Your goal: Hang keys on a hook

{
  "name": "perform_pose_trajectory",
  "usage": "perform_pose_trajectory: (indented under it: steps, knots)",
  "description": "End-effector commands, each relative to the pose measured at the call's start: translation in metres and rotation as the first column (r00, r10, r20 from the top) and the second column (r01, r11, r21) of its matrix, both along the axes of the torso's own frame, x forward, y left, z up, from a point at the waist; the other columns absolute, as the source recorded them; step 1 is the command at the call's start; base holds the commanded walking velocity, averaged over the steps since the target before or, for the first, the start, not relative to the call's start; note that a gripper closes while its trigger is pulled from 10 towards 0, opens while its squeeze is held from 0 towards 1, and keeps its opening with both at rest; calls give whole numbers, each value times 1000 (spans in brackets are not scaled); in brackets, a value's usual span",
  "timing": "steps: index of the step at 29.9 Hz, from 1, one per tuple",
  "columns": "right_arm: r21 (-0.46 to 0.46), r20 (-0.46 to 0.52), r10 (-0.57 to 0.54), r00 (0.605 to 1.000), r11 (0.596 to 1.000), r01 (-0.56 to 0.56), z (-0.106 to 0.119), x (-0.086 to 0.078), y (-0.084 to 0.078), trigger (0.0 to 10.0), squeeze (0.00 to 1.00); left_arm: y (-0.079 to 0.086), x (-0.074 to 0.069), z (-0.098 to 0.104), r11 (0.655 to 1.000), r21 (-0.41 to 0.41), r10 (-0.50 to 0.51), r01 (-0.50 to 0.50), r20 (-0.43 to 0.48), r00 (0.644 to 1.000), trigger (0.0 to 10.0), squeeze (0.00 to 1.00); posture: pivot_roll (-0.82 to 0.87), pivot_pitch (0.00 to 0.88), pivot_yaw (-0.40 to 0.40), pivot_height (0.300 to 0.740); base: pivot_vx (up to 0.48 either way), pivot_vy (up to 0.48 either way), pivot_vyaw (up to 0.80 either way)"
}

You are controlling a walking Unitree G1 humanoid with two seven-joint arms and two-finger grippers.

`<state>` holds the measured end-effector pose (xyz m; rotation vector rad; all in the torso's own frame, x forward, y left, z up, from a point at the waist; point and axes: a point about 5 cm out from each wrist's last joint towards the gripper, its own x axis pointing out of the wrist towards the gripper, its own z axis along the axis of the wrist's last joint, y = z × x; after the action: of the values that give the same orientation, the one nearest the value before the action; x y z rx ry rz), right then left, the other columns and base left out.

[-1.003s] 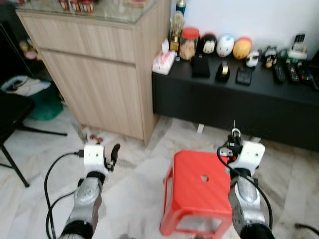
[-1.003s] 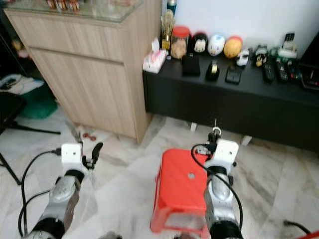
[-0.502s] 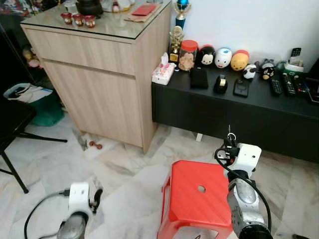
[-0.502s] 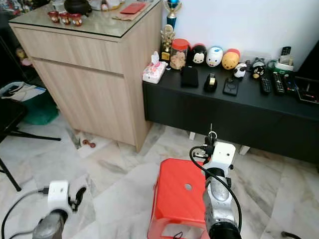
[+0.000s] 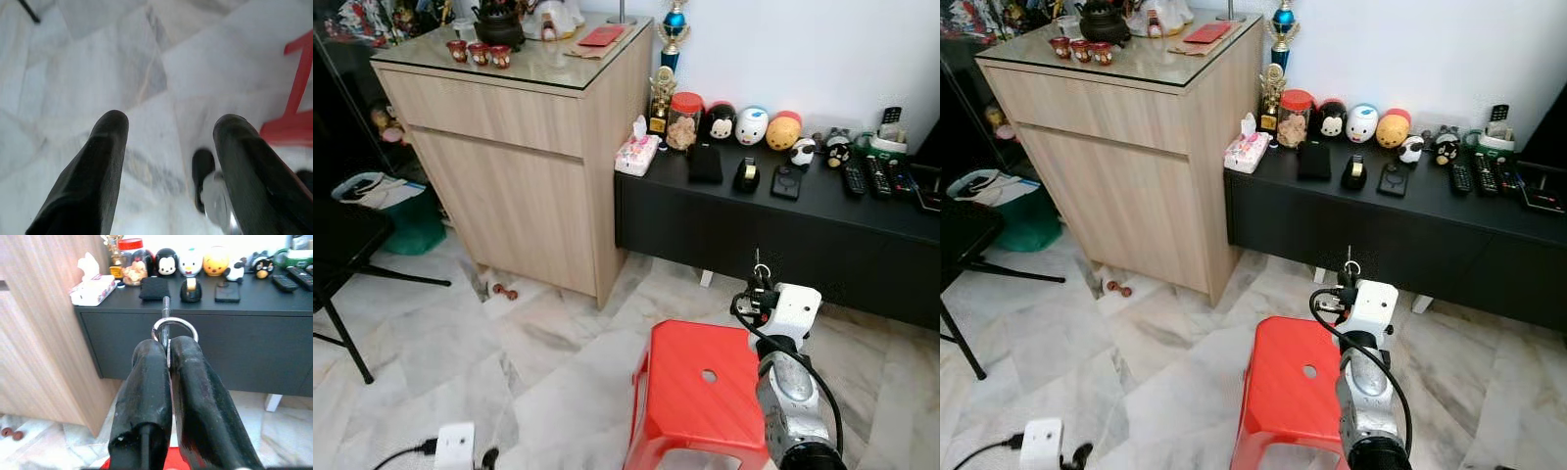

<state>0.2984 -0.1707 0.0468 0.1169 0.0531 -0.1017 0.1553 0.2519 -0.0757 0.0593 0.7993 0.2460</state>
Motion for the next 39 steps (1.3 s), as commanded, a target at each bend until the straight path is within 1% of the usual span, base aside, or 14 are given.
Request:
perform_pose_trajectory:
  steps: [1,4,10,19,29,37,38,39]
  knots:
    - [-4,-5,9,1000,1000,-9,1,1,0,10000,0,-1,-9,-5,1000,-9,13,-14,-41,999,10000,0,-17,21,-47,740,0,0,0]
    - [-4,-14,13,1000,1000,-13,0,1,1,10000,0,-4,-12,-7,1000,-16,12,-13,-52,999,10000,0,-15,31,-49,740,-174,0,0]
    - [2,-21,25,999,1000,-25,-1,2,4,10000,0,-6,-12,-8,1000,-25,8,-10,-58,998,10000,0,-15,34,-48,740,-264,0,0]
    - [1,-34,24,999,1000,-24,-2,1,4,10000,0,-4,-9,-7,1000,-26,5,-7,-59,998,10000,0,-15,37,-43,740,-261,0,0]
    - [2,-39,31,999,1000,-31,-3,2,5,10000,0,-6,-11,-8,999,-35,7,-10,-75,997,10000,0,-14,35,-47,740,-259,0,0]
    - [2,-38,34,999,999,-34,-2,2,5,10000,0,-6,-13,-9,999,-42,8,-11,-82,997,10000,0,-17,36,-48,740,-248,0,0]
    - [1,-38,34,999,999,-34,-2,3,4,10000,0,-5,-16,-10,999,-45,10,-13,-86,996,10000,0,-19,38,-49,740,-244,0,0]
    - [1,-38,34,999,999,-34,-2,3,4,10000,0,-5,-16,-10,999,-45,10,-13,-86,996,10000,0,-19,38,-49,740,-244,0,0]
